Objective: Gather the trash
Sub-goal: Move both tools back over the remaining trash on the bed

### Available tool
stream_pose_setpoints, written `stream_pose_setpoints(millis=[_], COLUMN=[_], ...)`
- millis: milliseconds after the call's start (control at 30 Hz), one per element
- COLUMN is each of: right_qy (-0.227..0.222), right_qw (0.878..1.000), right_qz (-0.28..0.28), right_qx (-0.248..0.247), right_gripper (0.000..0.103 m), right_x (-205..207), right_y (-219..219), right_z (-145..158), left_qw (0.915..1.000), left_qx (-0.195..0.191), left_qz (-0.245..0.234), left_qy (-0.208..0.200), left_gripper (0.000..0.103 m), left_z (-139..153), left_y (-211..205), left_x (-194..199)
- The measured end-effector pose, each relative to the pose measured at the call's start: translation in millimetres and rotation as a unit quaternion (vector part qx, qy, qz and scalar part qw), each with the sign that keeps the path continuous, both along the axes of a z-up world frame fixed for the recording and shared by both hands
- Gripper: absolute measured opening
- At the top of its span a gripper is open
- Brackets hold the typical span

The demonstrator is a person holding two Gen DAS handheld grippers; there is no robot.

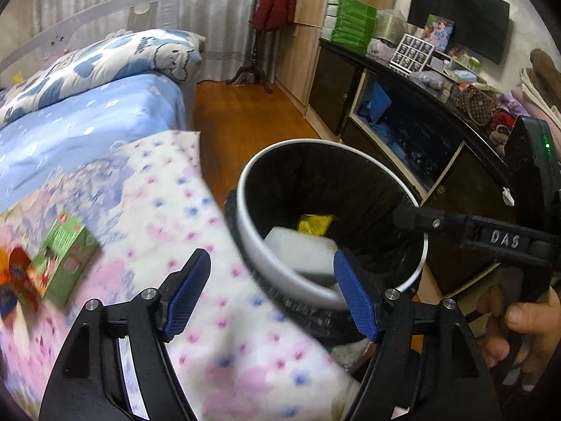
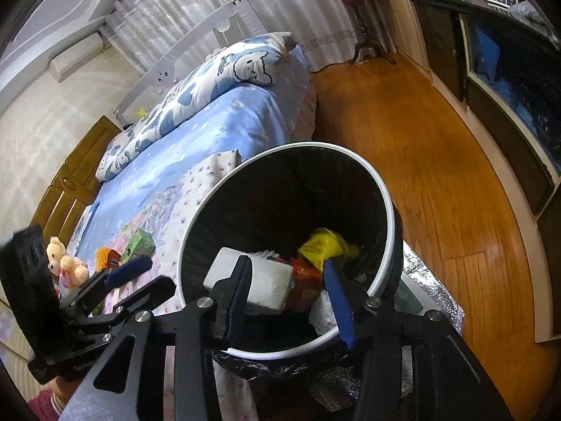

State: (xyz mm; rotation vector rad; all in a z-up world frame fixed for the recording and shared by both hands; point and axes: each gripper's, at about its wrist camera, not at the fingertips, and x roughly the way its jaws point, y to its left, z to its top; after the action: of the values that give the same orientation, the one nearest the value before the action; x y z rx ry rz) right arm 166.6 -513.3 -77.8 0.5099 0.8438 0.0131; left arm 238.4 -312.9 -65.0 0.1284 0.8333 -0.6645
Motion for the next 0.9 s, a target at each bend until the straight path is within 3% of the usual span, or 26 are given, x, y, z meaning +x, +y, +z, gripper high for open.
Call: stream_pose_setpoints(millis=[67, 133, 333, 500, 633, 900], right_qy=[-0.006, -0.013, -0.031, -0.036, -0.036, -0.042], right_qw=[1.000, 1.000, 0.999, 0.999, 0.999, 0.996], right_qz=[-0.006, -0.009, -0.008, 0.004, 0.015, 0.064], right_qx=[0.001, -0.001, -0.023, -0.022, -0.027, -0.039], right_gripper=[0.056, 0.071, 0.086, 0.090, 0.101, 0.101], right_x=[-5, -8, -20, -26, -27, -27], right_y=[3, 7, 35, 61, 86, 142], right_z=[1, 4, 10, 10, 9, 5], left_qw=[0.9999, 0.9997, 0.9977, 0.9957, 0.9933, 0.9869], left_qx=[-0.004, -0.007, -0.018, -0.018, -0.016, -0.018], left_qz=[0.013, 0.024, 0.064, 0.090, 0.115, 0.160], left_qy=[0.004, 0.007, 0.011, 0.007, 0.005, -0.005], left_gripper=[0.074, 0.074, 0.074, 0.074, 0.074, 0.074], left_z=[-4, -7, -13, -16, -19, -19], left_y=[14, 26, 69, 103, 132, 186], left_x=[-5, -10, -26, -38, -47, -61])
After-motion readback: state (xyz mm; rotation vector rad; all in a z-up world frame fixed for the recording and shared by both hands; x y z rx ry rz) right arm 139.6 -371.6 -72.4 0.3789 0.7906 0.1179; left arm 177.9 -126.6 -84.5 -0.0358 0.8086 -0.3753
